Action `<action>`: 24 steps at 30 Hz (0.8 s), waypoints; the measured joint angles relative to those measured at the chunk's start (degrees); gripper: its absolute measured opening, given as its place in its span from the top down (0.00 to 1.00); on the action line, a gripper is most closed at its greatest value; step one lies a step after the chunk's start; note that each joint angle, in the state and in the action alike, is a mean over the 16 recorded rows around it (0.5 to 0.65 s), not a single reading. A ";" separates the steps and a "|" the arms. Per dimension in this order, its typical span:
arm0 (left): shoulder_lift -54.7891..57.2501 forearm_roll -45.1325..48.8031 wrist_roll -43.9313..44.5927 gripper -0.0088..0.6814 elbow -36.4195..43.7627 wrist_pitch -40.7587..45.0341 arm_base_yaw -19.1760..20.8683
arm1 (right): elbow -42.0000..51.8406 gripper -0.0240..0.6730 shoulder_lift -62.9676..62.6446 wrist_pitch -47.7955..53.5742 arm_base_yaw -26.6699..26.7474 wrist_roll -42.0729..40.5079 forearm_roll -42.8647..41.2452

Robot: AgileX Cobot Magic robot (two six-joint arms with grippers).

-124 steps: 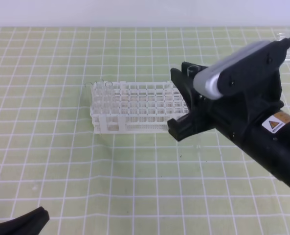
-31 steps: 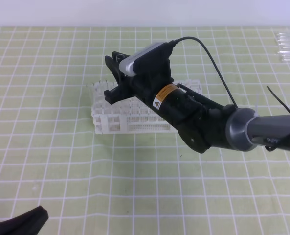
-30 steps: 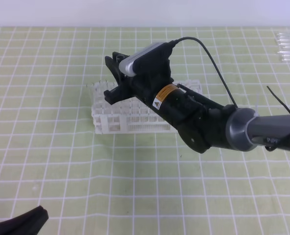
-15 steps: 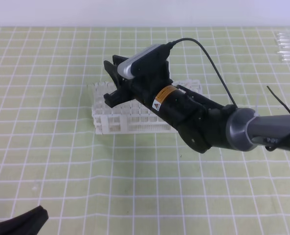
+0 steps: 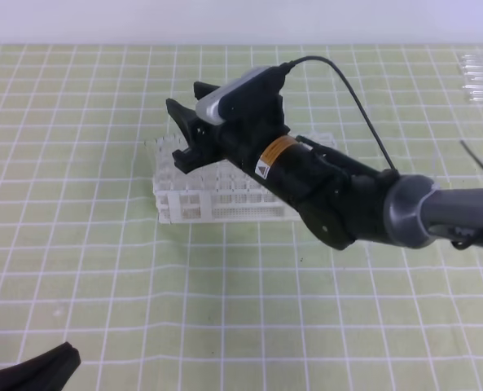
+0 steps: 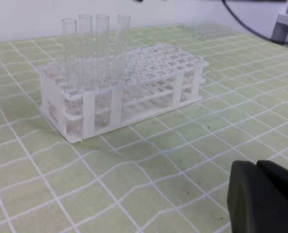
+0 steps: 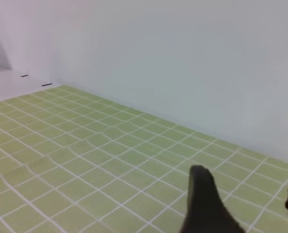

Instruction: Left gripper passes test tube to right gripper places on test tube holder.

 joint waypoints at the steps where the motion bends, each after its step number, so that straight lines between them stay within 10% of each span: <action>1: -0.03 -0.01 -0.01 0.99 -0.05 -0.05 -0.01 | 0.27 0.49 -0.82 0.58 0.00 0.01 -0.37; 24: 0.00 0.01 0.05 0.99 0.10 0.05 0.00 | 33.59 0.96 -51.32 15.30 0.00 7.20 -6.16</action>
